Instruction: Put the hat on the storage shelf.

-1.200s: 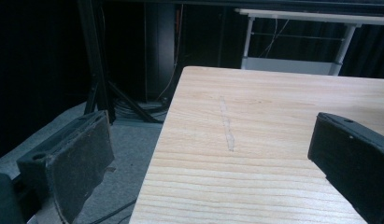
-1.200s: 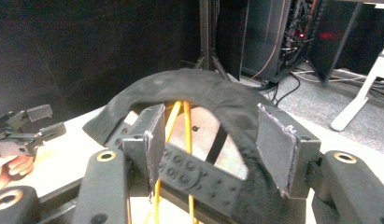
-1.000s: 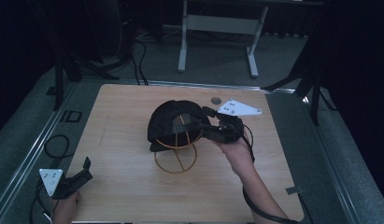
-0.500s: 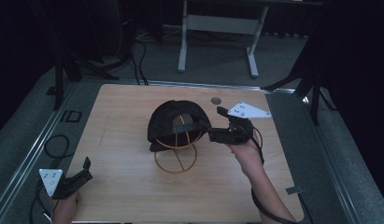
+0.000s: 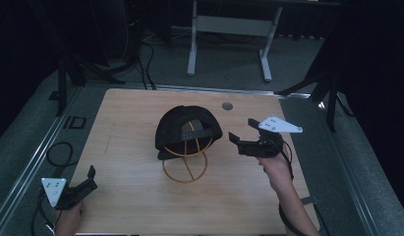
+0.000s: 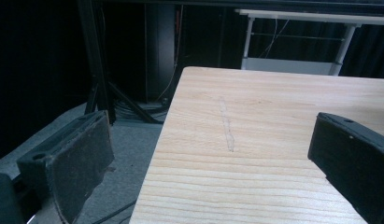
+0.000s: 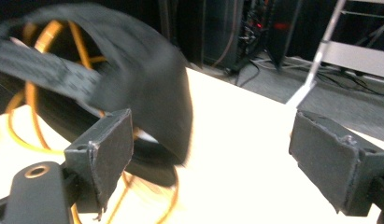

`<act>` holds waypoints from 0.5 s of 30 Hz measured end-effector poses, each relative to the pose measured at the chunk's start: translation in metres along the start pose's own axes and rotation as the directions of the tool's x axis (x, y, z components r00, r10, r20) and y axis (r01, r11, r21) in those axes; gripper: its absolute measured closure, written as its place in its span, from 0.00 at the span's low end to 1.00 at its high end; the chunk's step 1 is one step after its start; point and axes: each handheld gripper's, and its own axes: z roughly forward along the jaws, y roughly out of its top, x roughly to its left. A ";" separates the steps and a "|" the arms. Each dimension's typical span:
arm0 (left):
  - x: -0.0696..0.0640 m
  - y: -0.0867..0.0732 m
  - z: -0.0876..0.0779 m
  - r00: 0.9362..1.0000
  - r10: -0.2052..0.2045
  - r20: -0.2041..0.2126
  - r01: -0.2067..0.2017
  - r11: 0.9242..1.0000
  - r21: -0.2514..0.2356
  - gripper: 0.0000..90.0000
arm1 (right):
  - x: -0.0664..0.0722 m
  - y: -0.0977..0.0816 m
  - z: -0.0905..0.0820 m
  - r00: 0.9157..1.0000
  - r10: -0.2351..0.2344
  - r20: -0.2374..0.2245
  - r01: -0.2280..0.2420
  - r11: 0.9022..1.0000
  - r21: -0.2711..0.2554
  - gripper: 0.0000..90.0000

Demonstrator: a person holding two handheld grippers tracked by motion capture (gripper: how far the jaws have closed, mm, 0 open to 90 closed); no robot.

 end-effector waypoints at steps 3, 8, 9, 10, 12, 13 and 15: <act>0.000 0.000 0.000 1.000 0.000 -0.001 0.000 1.000 -0.001 0.01 | -0.014 -0.016 -0.006 1.000 0.020 0.024 -0.020 1.000 0.012 0.15; 0.000 0.000 0.000 1.000 0.001 0.000 -0.001 1.000 0.000 0.01 | -0.026 -0.034 -0.012 0.997 0.024 0.071 -0.026 0.999 0.027 0.15; 0.000 0.000 0.000 1.000 0.001 -0.001 -0.001 1.000 0.000 0.01 | -0.030 -0.039 -0.013 0.996 0.023 0.083 -0.026 0.999 0.031 0.15; 0.000 0.000 0.000 1.000 0.001 0.000 -0.001 1.000 0.000 0.01 | -0.033 -0.044 -0.015 0.995 0.028 0.094 -0.031 0.999 0.033 0.15; 0.000 0.000 0.000 1.000 0.001 -0.001 -0.001 1.000 0.000 0.01 | -0.040 -0.055 -0.019 0.993 0.045 0.113 -0.049 0.998 0.032 0.15; 0.000 0.000 0.000 1.000 0.001 -0.002 -0.001 1.000 0.001 0.01 | -0.046 -0.066 -0.022 0.989 0.064 0.134 -0.069 0.997 0.035 0.15; 0.000 0.000 0.000 1.000 0.002 -0.001 -0.002 1.000 0.000 0.01 | -0.054 -0.079 -0.026 0.984 0.083 0.160 -0.092 0.994 0.051 0.15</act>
